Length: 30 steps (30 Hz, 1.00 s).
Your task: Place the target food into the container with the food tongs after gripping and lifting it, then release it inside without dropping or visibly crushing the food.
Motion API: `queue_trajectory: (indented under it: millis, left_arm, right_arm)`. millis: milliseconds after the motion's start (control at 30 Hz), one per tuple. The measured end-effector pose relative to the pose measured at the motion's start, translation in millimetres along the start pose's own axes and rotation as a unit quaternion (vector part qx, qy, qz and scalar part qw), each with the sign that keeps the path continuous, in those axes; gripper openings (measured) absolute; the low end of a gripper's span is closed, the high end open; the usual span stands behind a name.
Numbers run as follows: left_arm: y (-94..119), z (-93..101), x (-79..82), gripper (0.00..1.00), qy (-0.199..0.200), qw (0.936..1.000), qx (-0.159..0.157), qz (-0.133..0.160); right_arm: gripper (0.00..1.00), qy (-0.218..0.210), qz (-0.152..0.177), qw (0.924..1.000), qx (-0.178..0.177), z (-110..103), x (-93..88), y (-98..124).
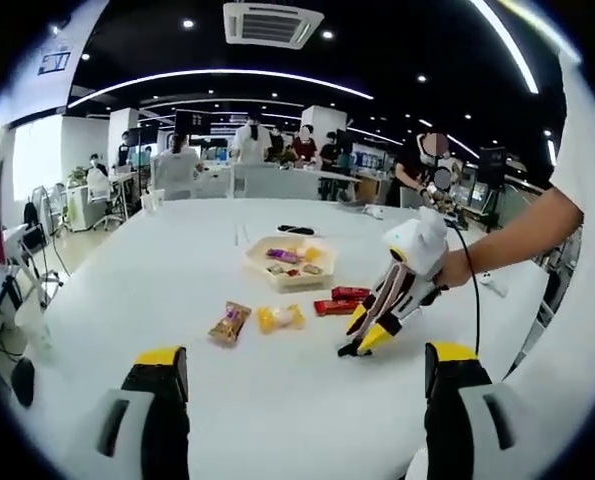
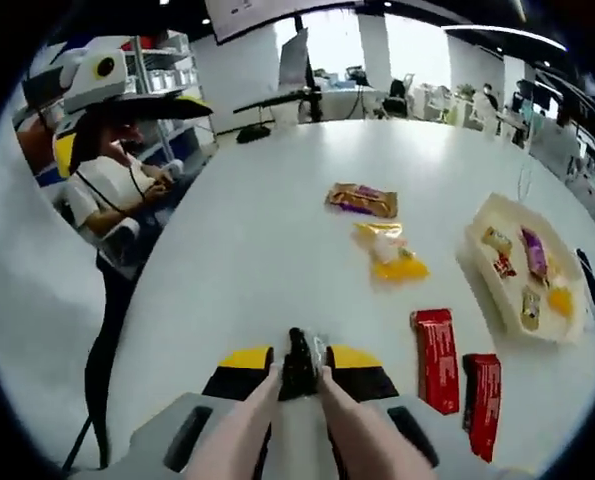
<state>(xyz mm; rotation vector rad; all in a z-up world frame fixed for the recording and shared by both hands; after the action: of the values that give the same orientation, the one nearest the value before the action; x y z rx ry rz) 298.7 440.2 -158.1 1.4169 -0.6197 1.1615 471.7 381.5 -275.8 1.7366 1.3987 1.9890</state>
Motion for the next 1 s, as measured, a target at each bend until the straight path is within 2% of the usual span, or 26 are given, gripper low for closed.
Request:
queue_trajectory:
  millis: [167,400,567,800,1000]
  left_arm:
    - [-0.7,-0.3,-1.2,0.99,0.0,1.0,0.002,0.0]
    - [-1.6,0.4,6.3,0.99,-0.011,0.9999,0.002,0.006]
    - [0.1,0.7,7.1,0.99,-0.01,0.9999,0.003,0.009]
    - [-0.9,4.2,7.6,0.99,-0.012,0.9999,0.0,0.007]
    - [-10.0,8.4,14.8,0.99,-0.02,0.9998,-0.007,0.008]
  right_arm:
    - [0.19,-0.014,-0.001,0.9999,-0.004,-2.8,-0.1,-1.0]
    - [0.19,-0.024,0.001,0.9996,-0.017,-1.2,-0.6,-1.4]
    - [0.19,-0.052,0.005,0.9984,-0.023,-1.1,0.7,1.7]
    - [0.19,-0.085,0.023,0.9955,-0.034,-3.2,-0.3,13.7]
    - [0.19,-0.114,0.049,0.9908,-0.054,-3.7,-0.8,31.4]
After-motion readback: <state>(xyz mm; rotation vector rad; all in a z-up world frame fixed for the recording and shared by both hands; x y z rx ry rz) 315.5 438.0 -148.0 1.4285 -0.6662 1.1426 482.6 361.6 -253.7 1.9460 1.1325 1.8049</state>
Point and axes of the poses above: the point that each gripper's makers call its tool centre point, and the gripper's own axes: y roughly backward along the fingers, z roughly to its right, x roughly out of its top, the point moved 3 cm from there along y, roughly backward along the fingers
